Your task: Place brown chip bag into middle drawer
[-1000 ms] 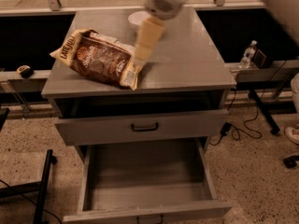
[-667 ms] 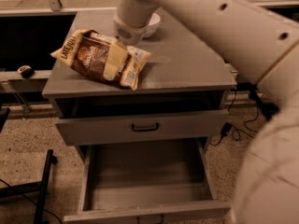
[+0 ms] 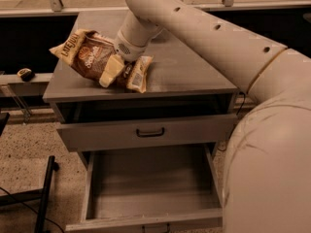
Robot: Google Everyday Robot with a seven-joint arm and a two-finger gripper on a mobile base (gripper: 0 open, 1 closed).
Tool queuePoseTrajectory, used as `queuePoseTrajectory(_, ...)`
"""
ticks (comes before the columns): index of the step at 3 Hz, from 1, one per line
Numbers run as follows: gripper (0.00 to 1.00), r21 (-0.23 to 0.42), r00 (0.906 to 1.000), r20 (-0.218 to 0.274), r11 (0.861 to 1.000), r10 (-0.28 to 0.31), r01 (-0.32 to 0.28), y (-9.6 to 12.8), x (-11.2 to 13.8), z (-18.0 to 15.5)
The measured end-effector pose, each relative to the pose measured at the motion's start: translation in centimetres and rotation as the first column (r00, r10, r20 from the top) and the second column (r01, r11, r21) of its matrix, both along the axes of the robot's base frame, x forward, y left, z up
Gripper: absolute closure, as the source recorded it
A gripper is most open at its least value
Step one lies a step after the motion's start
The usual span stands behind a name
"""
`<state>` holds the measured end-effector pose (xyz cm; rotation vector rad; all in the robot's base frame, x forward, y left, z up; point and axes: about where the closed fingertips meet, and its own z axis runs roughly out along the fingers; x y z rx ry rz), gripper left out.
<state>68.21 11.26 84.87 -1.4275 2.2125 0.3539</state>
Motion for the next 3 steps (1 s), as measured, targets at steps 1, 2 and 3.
queuePoseTrajectory(1, 0.5, 0.26, 0.9938, 0.064, 0.96, 0.091, -0.104, 0.8, -1.4, 4.3)
queuePoseTrajectory(2, 0.73, 0.414, 0.9781, 0.136, 0.888, 0.158, -0.201, -1.2, -4.7, 7.4)
queuePoseTrajectory(3, 0.96, 0.429, 0.9486, 0.235, 0.853, 0.211, -0.297, -4.7, -9.3, 9.1)
